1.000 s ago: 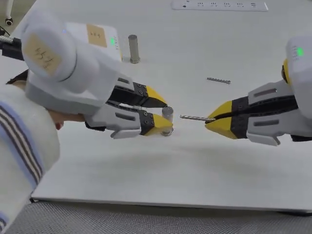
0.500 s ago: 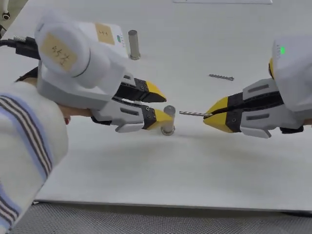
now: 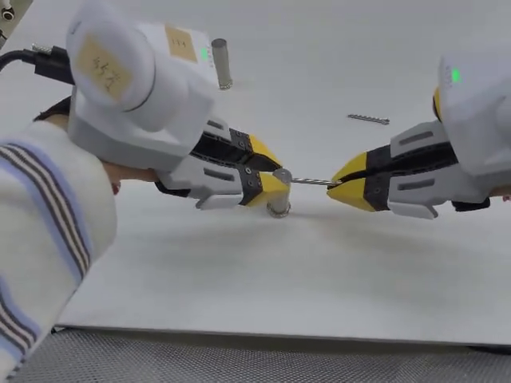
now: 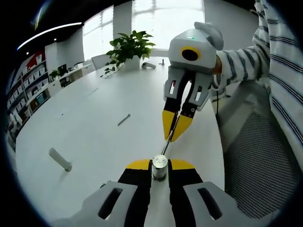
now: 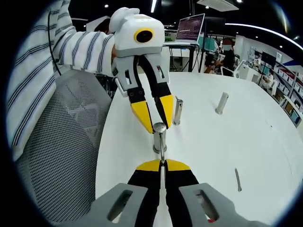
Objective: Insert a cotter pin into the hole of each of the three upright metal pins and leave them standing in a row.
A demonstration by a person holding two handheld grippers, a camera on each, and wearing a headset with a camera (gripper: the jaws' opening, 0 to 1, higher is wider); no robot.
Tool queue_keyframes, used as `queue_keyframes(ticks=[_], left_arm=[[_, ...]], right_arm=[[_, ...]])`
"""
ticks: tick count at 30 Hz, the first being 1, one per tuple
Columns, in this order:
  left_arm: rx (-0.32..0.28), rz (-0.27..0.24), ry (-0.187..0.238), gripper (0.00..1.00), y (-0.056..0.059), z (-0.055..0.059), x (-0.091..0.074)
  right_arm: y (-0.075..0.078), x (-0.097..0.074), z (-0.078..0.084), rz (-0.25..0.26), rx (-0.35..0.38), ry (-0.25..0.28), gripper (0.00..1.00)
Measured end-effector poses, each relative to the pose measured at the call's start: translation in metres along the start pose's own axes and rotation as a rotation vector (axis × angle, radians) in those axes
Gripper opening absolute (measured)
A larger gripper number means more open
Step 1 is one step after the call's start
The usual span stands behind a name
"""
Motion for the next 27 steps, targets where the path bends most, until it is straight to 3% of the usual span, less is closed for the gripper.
queue_keyframes(ticks=[8,16,27], left_arm=[[0.014,0.003,-0.001,0.09,0.001,-0.001,0.0],[0.001,0.003,-0.002,0.09,0.011,-0.007,0.002],[-0.02,0.001,0.0,0.09,0.013,-0.01,0.002]], right_arm=[[0.003,0.007,-0.002,-0.005,-0.014,-0.011,0.0],[0.002,0.014,-0.007,-0.025,-0.035,-0.015,0.0],[0.001,0.02,-0.015,-0.046,-0.06,-0.011,0.0]])
Point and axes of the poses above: the centre of the closed fingertips' face, and the gripper's own axes: x roughly forward along the fingers, y roughly to its right, z roughly out of its underside, the point moved 4 cm from there along -x, roughly backward along the fingers, and after that the axes turned 2 degrees about x, right-handed, at the moved point
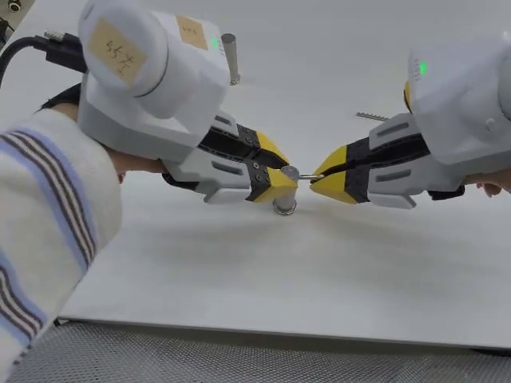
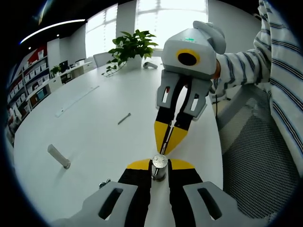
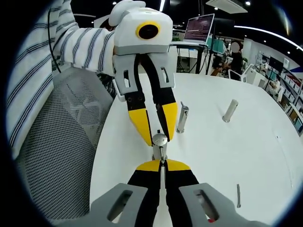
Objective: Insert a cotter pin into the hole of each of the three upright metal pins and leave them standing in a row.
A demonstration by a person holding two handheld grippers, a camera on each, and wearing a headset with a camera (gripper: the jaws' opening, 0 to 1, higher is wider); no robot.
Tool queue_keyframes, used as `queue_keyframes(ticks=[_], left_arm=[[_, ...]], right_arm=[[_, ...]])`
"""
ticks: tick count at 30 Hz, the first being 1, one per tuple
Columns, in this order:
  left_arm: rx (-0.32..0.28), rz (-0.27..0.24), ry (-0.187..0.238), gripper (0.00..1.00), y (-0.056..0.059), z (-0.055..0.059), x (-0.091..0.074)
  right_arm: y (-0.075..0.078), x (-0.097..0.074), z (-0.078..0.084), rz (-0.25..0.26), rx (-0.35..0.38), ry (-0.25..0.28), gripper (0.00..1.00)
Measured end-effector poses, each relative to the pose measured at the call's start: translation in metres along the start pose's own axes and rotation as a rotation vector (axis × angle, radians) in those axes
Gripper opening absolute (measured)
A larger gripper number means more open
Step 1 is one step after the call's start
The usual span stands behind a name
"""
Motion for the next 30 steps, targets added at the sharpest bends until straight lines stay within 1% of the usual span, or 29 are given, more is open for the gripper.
queue_keyframes(ticks=[12,14,15,21,24,25,26,27,28,30], left_arm=[[-0.002,0.002,0.003,0.09,-0.002,0.002,-0.001],[0.003,0.001,0.002,0.09,-0.003,0.002,-0.001],[0.004,-0.001,0.002,0.09,-0.003,0.002,-0.001],[-0.003,-0.006,0.006,0.09,-0.002,0.002,-0.001],[-0.003,-0.004,0.004,0.09,-0.002,0.002,-0.001],[-0.003,-0.004,0.005,0.09,-0.002,0.002,-0.001],[-0.003,-0.003,0.006,0.09,-0.002,0.002,-0.001],[0.0,-0.003,0.005,0.09,-0.002,0.002,-0.001],[-0.002,-0.004,0.005,0.09,-0.003,0.002,-0.001],[-0.006,-0.004,0.005,0.09,-0.003,0.002,-0.001]], right_arm=[[-0.002,0.006,-0.008,-0.018,-0.036,-0.013,0.0],[-0.002,0.007,-0.008,-0.02,-0.033,-0.015,0.0],[-0.002,0.007,-0.008,-0.021,-0.038,-0.022,0.0],[0.0,0.008,-0.007,-0.03,-0.048,-0.027,0.0],[0.0,0.009,-0.008,-0.031,-0.048,-0.027,0.0],[0.0,0.009,-0.007,-0.033,-0.042,-0.024,0.0],[0.0,0.009,-0.007,-0.042,-0.02,-0.023,0.0],[0.0,0.009,-0.007,-0.038,-0.024,-0.023,0.01],[0.001,0.01,-0.006,-0.02,-0.037,-0.032,0.06],[0.002,0.011,-0.003,0.0,-0.048,-0.051,0.21]])
Point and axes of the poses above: the centre of the closed fingertips' face, and the gripper's own axes: x roughly forward along the fingers, y roughly to its right, z roughly out of its underside, the point moved 4 cm from there along -x, roughly backward along the fingers, and after that the axes turned 2 degrees about x, right-handed, at the moved point
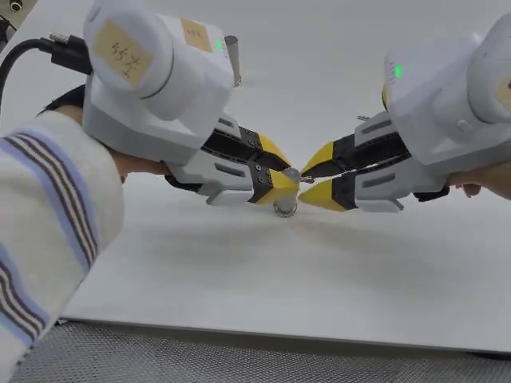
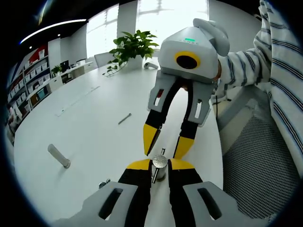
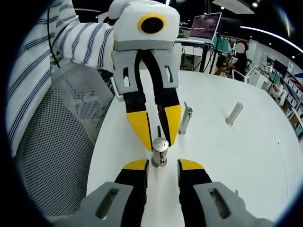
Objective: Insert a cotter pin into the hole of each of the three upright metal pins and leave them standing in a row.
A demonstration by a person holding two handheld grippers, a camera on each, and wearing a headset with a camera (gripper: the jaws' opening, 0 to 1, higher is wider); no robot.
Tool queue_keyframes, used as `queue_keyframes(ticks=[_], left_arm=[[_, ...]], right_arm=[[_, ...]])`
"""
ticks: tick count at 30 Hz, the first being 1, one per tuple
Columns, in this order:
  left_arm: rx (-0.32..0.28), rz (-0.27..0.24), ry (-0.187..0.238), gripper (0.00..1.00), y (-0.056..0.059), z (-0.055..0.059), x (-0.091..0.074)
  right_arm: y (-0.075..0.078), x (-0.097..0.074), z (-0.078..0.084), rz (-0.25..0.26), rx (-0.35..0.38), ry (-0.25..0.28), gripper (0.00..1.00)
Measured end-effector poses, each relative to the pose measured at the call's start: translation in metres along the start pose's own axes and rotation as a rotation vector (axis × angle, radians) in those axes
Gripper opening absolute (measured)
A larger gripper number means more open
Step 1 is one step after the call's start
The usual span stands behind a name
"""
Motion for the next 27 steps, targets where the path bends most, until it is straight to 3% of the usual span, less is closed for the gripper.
queue_keyframes(ticks=[1,6,16,27], left_arm=[[0.001,0.0,0.0,0.09,0.0,0.0,0.0],[0.001,-0.001,0.0,0.09,-0.004,0.003,-0.001],[-0.001,-0.004,-0.002,0.09,-0.006,0.004,0.0],[0.0,-0.005,-0.004,0.09,-0.01,0.008,-0.002]], right_arm=[[0.0,0.0,0.001,0.001,-0.002,-0.003,0.22],[-0.005,-0.006,0.003,-0.017,0.015,0.002,0.05],[-0.002,-0.015,-0.002,0.017,0.018,0.021,0.02],[-0.004,-0.015,-0.011,0.008,-0.007,0.042,0.0]])
Point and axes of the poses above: the centre of the closed fingertips' face, and the gripper's own axes: x roughly forward along the fingers, y roughly to its right, z roughly out of its underside, the point moved 4 cm from there along -x, roughly backward along the fingers, and after that the axes turned 2 degrees about x, right-handed, at the moved point
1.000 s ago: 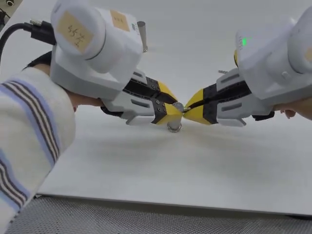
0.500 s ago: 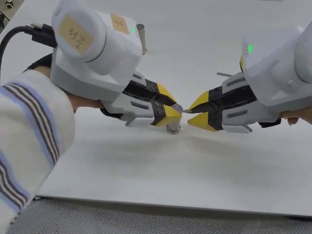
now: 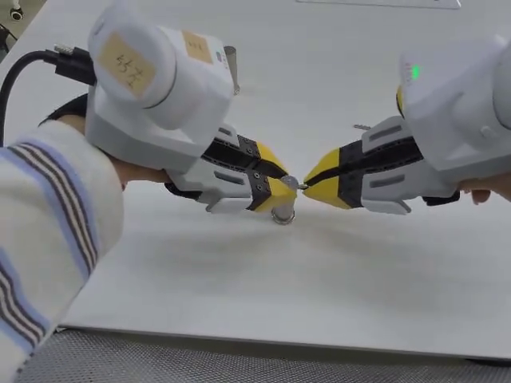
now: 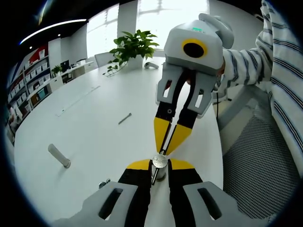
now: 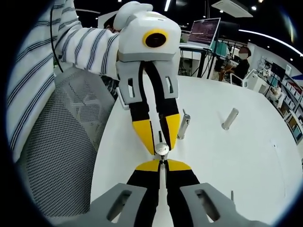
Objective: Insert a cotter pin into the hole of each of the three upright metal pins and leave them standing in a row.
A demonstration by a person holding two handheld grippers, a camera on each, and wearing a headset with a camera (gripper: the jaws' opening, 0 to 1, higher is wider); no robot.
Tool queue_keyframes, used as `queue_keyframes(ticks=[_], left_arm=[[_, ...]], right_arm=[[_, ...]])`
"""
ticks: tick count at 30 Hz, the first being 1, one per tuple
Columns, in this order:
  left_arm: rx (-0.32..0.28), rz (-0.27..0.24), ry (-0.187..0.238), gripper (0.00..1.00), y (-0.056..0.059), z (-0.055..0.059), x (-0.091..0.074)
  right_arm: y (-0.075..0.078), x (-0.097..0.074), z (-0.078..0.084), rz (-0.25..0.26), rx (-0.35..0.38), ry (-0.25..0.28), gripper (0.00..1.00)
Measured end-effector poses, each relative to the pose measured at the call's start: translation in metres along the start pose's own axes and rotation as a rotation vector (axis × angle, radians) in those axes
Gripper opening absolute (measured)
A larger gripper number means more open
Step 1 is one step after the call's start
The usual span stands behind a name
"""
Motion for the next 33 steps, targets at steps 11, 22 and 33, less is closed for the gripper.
queue_keyframes(ticks=[11,22,33], left_arm=[[-0.008,-0.003,-0.002,0.1,-0.002,0.0,0.001],[-0.017,-0.007,-0.003,0.11,-0.002,0.001,0.001],[0.055,-0.036,-0.051,0.29,0.005,0.015,-0.017]], right_arm=[[-0.001,0.001,-0.003,-0.003,-0.049,0.005,0.0],[-0.001,0.0,-0.003,0.014,-0.011,0.016,0.06],[-0.005,0.001,0.0,0.02,0.123,0.143,0.13]])
Point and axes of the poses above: the centre of the closed fingertips' face, and the gripper's own axes: x roughly forward along the fingers, y roughly to its right, z roughly out of its underside, the point moved 4 cm from there along -x, roughly backward along the fingers, and after that the axes turned 2 degrees about x, right-handed, at the moved point
